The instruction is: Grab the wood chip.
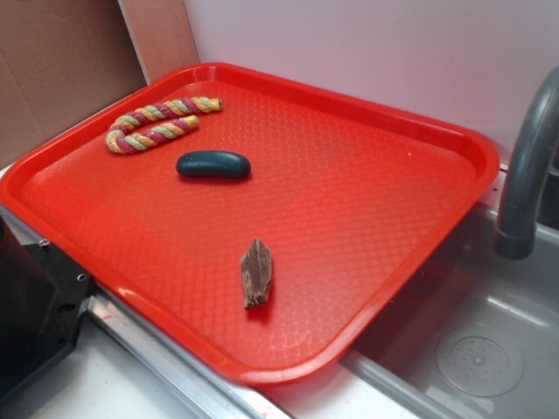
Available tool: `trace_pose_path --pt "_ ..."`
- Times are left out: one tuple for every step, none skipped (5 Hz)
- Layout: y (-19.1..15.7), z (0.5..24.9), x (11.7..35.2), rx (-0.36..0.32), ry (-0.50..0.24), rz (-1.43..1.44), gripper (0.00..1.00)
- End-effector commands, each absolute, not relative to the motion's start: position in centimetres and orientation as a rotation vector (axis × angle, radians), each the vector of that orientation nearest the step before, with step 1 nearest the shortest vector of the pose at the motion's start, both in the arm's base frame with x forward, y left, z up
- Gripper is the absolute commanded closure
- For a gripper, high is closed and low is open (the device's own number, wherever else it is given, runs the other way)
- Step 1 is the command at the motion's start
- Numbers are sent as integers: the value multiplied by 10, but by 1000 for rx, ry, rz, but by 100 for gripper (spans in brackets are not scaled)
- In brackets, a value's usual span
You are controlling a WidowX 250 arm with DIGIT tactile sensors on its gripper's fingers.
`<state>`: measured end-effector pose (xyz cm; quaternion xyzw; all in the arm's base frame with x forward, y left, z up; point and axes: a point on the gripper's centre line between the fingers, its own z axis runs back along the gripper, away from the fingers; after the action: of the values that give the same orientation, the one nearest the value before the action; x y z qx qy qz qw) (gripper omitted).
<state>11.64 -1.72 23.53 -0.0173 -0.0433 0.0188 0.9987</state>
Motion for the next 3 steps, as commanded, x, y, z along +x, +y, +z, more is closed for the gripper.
trace_pose_path --pt "-17 235 116 -35 -87 38 0" --pt "-18 229 123 -93 -56 148 0" --pt "-24 223 128 -126 -38 278 0"
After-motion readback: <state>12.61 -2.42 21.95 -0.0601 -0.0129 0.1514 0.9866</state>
